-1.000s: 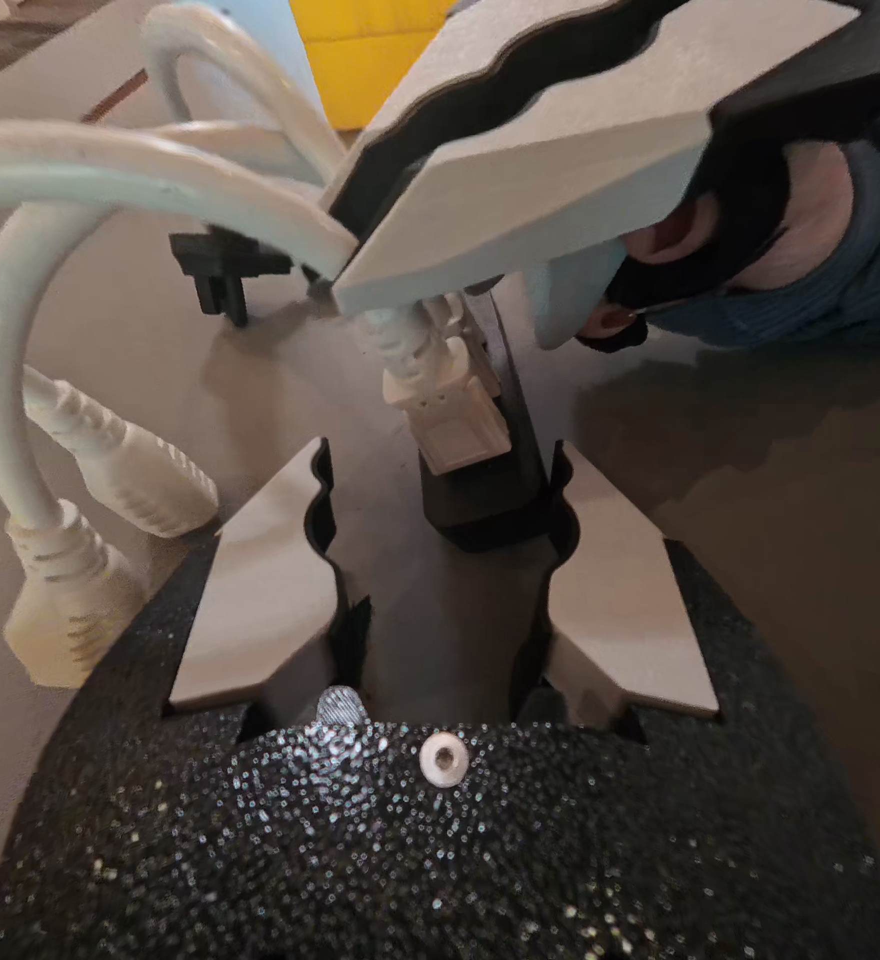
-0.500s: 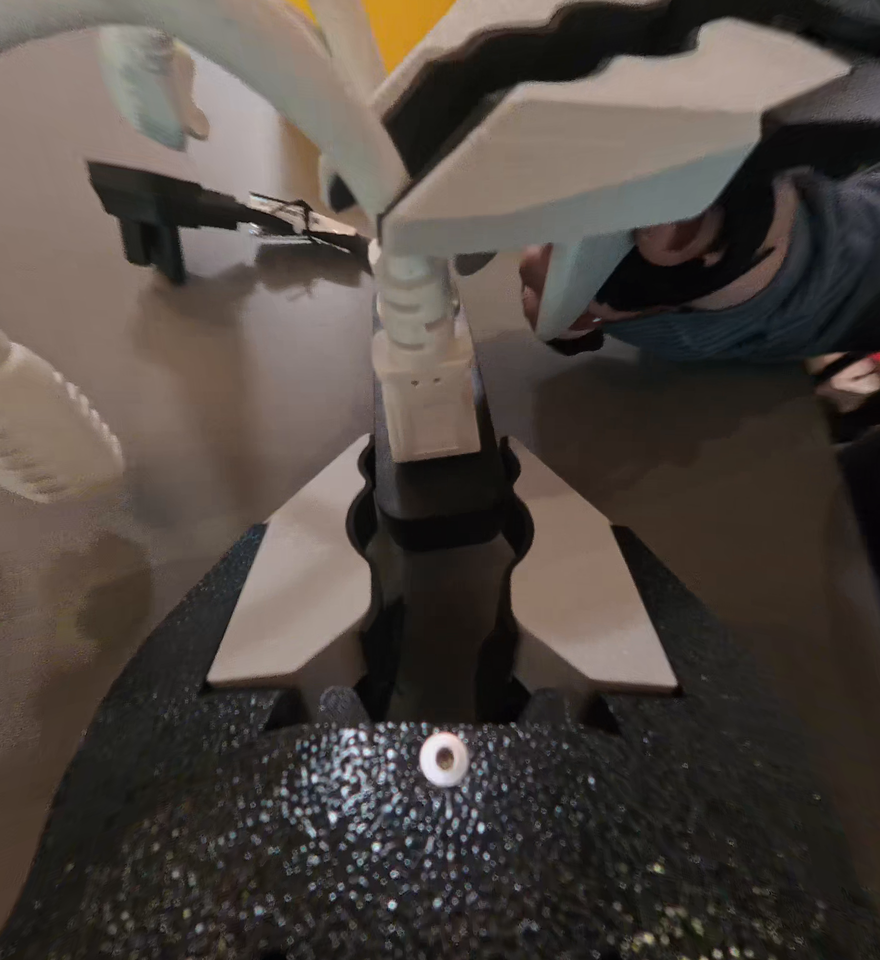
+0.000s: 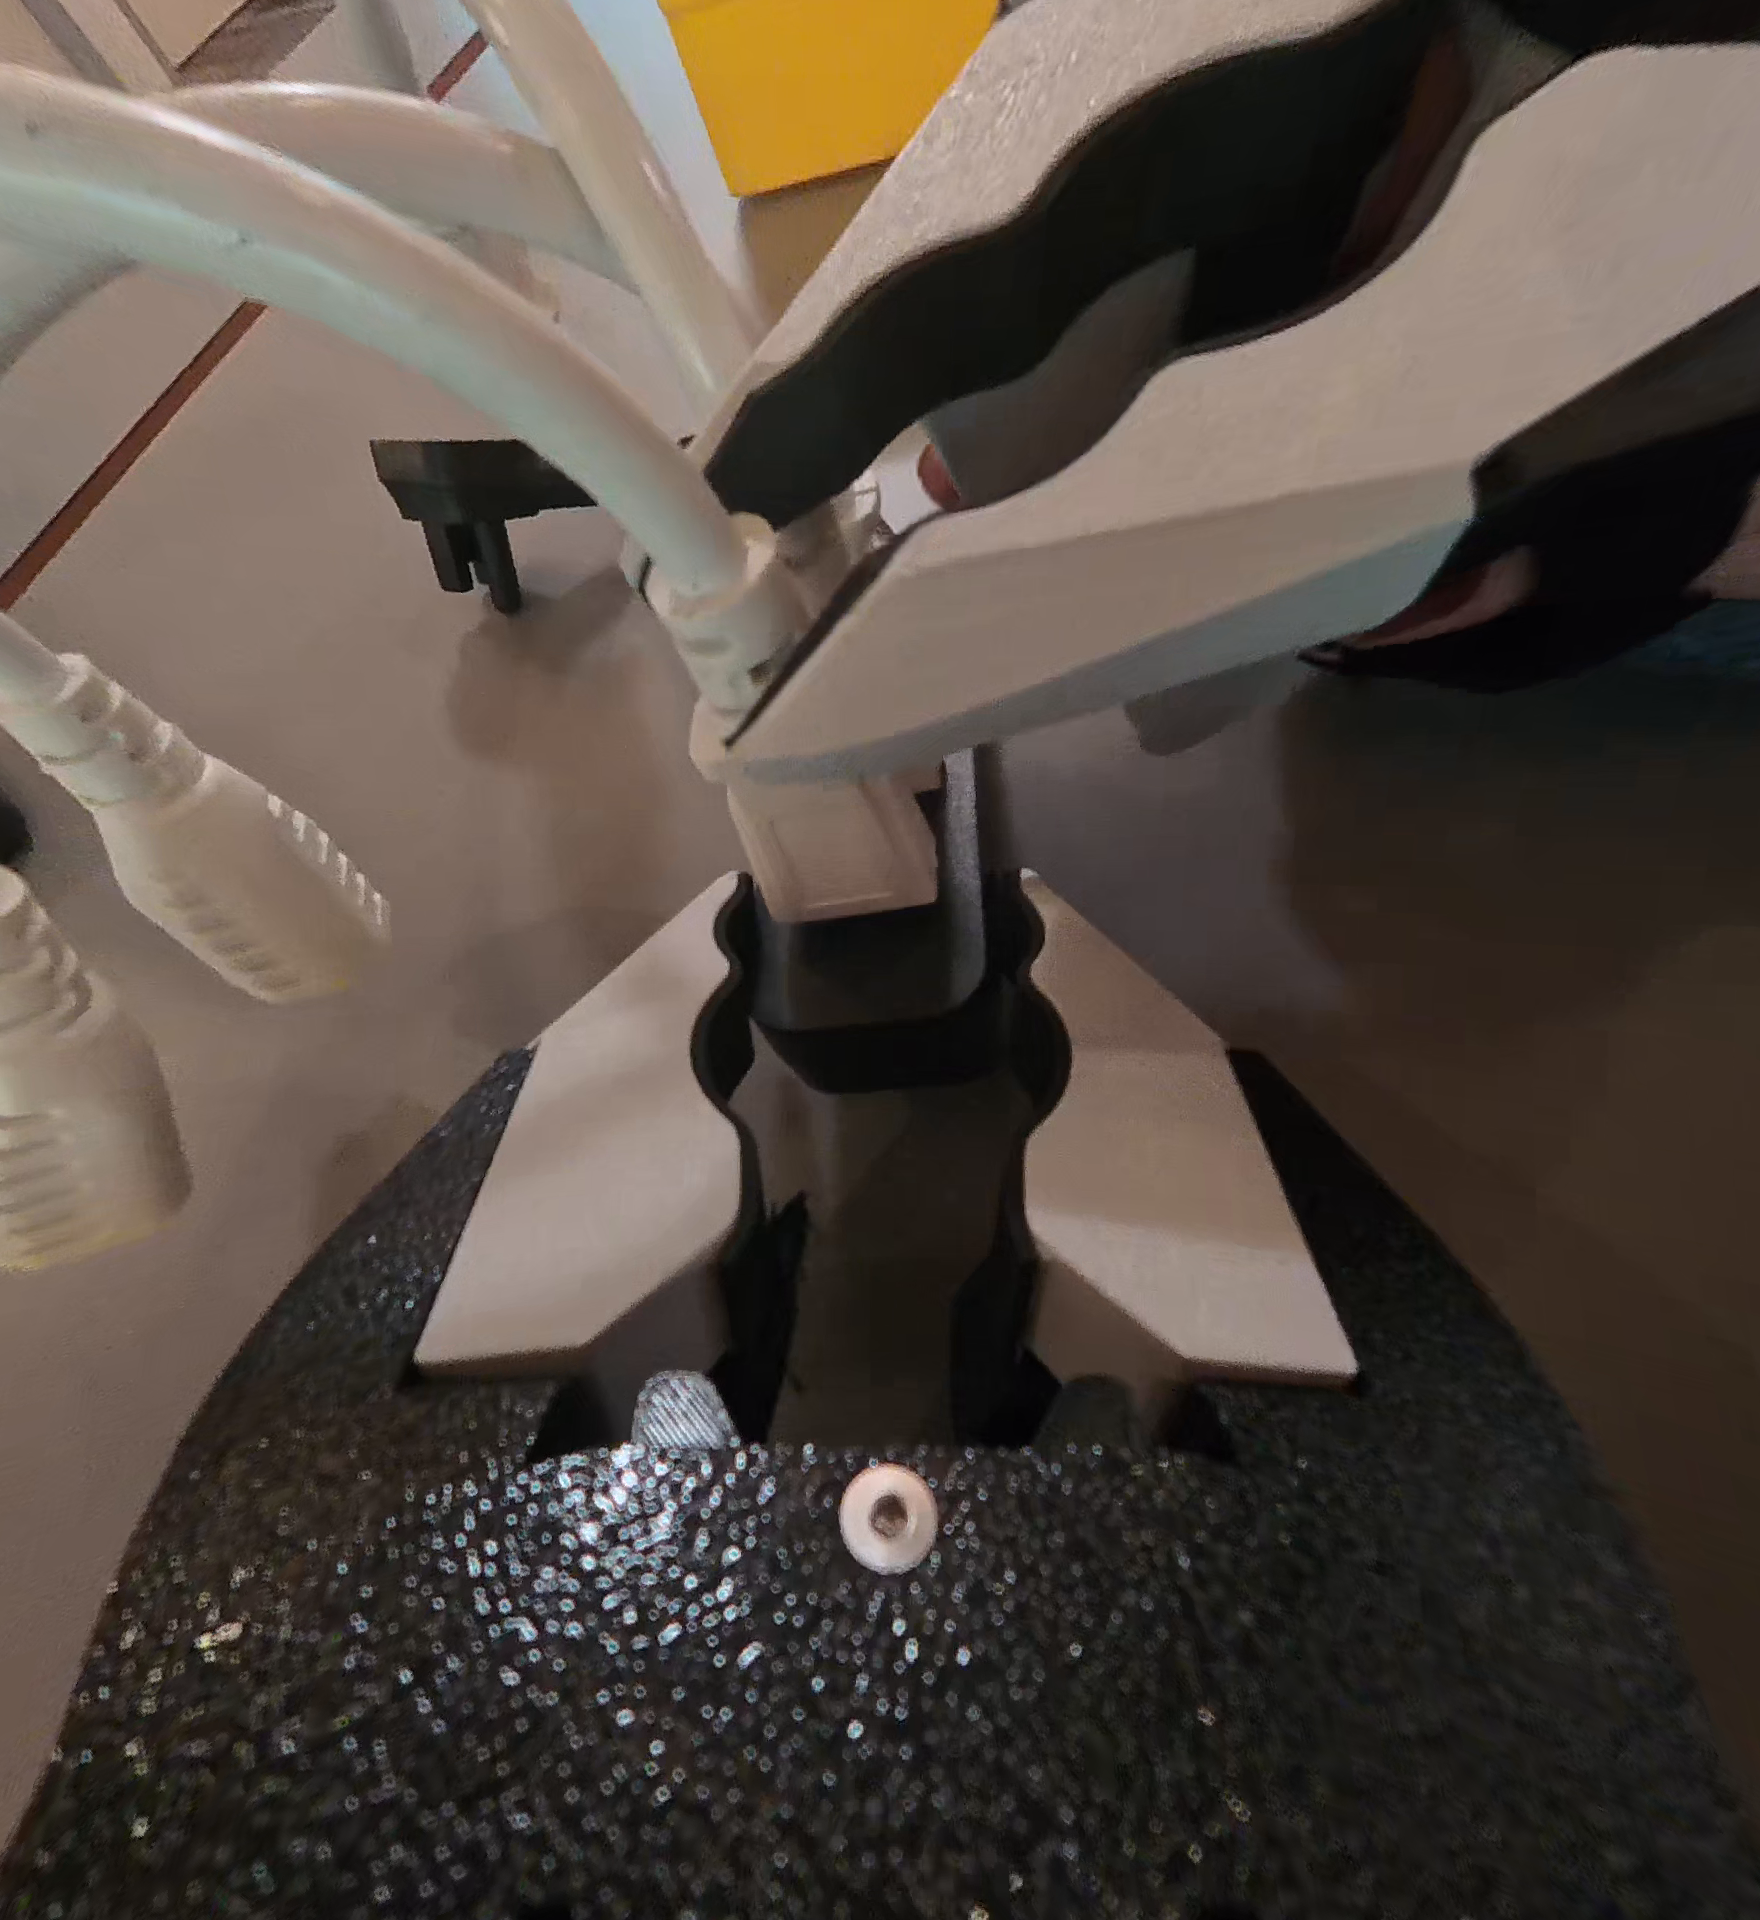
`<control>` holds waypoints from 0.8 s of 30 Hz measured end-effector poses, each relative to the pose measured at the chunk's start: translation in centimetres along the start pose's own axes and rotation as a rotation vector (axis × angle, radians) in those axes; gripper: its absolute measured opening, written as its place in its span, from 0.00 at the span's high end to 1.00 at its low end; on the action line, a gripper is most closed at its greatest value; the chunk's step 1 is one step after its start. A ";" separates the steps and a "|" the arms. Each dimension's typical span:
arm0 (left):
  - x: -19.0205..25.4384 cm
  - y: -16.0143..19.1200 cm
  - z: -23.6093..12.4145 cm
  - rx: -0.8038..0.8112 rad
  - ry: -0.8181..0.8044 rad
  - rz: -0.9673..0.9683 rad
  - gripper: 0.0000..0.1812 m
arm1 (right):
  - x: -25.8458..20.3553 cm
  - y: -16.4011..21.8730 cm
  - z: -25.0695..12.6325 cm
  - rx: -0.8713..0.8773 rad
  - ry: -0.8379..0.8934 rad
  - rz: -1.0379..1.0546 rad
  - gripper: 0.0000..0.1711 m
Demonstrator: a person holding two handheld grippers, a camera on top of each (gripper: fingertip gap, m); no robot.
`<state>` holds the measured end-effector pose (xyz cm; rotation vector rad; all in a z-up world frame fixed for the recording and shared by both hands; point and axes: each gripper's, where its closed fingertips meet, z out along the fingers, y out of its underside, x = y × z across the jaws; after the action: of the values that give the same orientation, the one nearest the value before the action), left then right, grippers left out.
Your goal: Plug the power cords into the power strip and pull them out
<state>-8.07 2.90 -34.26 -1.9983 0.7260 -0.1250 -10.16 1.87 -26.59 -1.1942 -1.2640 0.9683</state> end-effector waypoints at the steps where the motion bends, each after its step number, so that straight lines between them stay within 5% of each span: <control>1: 0.0 0.0 0.0 0.001 -0.003 0.002 0.75 | 0.1 0.1 0.0 -0.011 0.023 -0.028 0.88; 24: -0.2 -0.4 -0.1 0.037 -0.023 0.050 0.75 | 0.3 -0.1 -0.3 -0.005 0.029 -0.037 0.91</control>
<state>-8.12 3.07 -33.77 -1.9421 0.7538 -0.0850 -9.88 2.13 -26.44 -1.1810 -1.2617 0.9182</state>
